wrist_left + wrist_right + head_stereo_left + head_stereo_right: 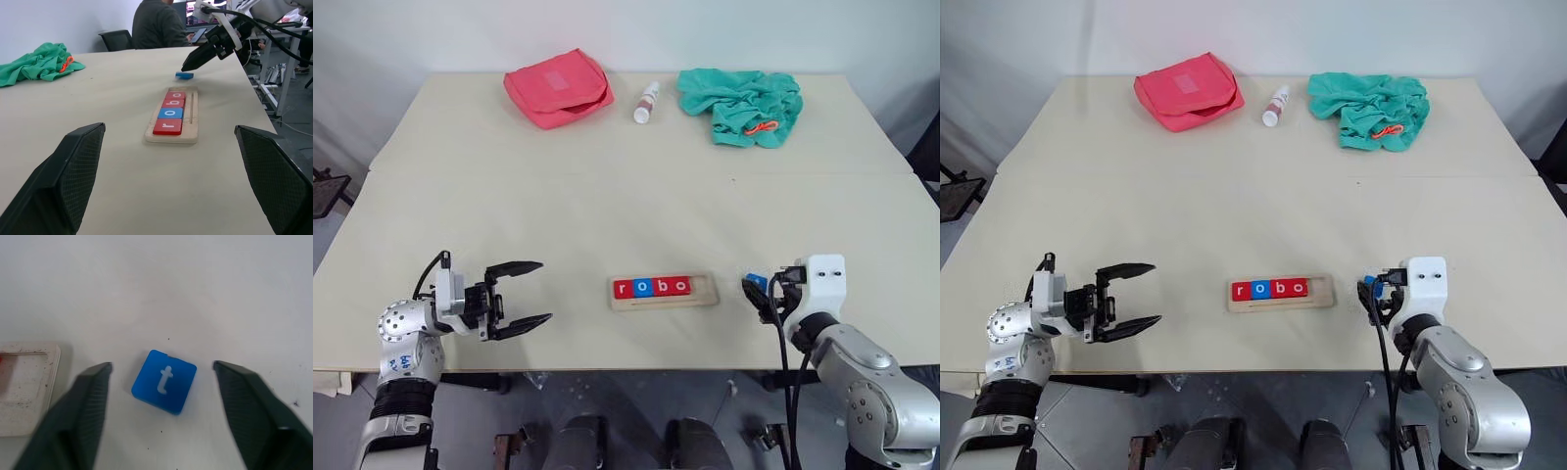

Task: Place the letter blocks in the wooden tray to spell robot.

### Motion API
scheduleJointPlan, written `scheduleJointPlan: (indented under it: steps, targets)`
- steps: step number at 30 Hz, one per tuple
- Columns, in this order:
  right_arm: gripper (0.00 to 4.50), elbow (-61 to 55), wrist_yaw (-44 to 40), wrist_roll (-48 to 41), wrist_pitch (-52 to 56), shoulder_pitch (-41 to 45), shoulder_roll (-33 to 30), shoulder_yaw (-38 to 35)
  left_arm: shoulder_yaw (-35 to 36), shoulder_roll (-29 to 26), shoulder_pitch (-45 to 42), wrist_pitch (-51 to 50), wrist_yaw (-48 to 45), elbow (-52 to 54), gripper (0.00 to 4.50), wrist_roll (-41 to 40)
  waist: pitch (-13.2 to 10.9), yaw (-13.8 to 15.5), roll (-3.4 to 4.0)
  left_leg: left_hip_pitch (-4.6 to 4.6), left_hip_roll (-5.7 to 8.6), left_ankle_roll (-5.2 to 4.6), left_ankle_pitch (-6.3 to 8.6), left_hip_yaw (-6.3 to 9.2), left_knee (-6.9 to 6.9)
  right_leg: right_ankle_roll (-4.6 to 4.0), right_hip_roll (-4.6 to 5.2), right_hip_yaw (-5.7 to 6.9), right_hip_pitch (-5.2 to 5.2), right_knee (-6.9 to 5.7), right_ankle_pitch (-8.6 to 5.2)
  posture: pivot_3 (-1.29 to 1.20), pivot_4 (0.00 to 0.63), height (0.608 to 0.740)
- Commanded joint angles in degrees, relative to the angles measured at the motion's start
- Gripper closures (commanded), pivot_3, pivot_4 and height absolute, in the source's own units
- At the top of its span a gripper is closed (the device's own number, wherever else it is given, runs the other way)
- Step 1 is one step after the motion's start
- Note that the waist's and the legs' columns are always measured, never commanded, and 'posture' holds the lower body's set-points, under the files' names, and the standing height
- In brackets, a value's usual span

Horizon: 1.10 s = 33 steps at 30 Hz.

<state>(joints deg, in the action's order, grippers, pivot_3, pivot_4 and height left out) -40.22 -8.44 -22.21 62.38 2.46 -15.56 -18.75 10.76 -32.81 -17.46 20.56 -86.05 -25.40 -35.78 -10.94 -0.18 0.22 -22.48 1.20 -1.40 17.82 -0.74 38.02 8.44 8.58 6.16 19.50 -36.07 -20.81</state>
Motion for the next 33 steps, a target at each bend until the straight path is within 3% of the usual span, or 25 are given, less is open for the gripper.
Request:
scheduleJointPlan:
  steps: [1,4,7,13,16,25,33]
  targets:
    - [0.01,-1.2,-0.8,-0.8,-2.5,-0.8,-0.2,-0.5,1.3,-0.9,0.0,-0.6,-5.3,2.1,0.00,-2.0,0.0,0.0,0.00,0.00,0.00,0.00,0.00,0.00,0.00,0.00,0.00,0.00,0.00,0.00,0.00,0.00,0.150,0.740]
    - [0.01,-1.7,-3.8,-1.0,-4.4,-2.1,-2.8,0.6,1.3,-0.9,0.1,-0.9,-5.3,2.3,0.00,-2.2,0.0,0.0,0.00,0.00,0.01,0.00,0.00,-0.02,0.00,0.00,0.00,-0.01,0.00,0.00,0.00,0.00,0.150,0.740]
    - [0.01,-0.9,-10.5,-1.7,-7.0,-3.1,-9.5,1.3,1.2,-0.7,0.1,-1.2,-5.5,2.6,0.00,-2.7,0.0,0.0,0.00,0.01,0.01,0.00,0.00,-0.04,0.00,0.00,0.00,-0.02,-0.01,0.01,0.00,0.00,0.150,0.740]
    - [0.01,12.7,-35.6,0.6,-21.3,2.1,-34.3,6.0,0.8,-1.7,0.2,-2.2,-6.2,3.3,0.00,-2.4,0.0,0.0,-0.04,0.05,0.00,-0.06,0.00,-0.21,0.02,0.00,0.01,-0.05,-0.09,0.15,0.00,0.00,0.150,0.740]
    - [0.01,20.7,-44.9,2.7,-28.4,7.5,-40.9,12.0,0.6,-2.0,0.2,-2.4,-5.9,4.1,0.00,-2.2,0.0,-0.1,-0.05,0.09,-0.09,-0.06,-0.01,-0.24,0.02,0.00,-0.02,-0.02,-0.12,0.17,0.00,0.00,0.150,0.740]
    - [0.01,43.4,-59.5,13.2,-42.3,24.7,-42.4,27.7,-0.2,-3.4,3.9,-2.3,-3.8,7.8,0.00,0.0,0.0,-0.1,-0.06,0.07,-0.06,-0.06,0.00,-0.28,0.07,0.00,0.04,0.00,-0.11,0.18,0.00,0.00,0.150,0.740]
    - [0.01,51.4,-62.5,17.8,-46.0,30.0,-40.2,31.4,0.1,-3.9,5.3,-1.8,-2.5,9.3,0.00,0.4,0.0,0.0,-0.06,0.02,-0.07,-0.06,0.00,-0.17,0.11,0.00,0.04,0.10,-0.11,0.16,0.00,0.00,0.150,0.740]
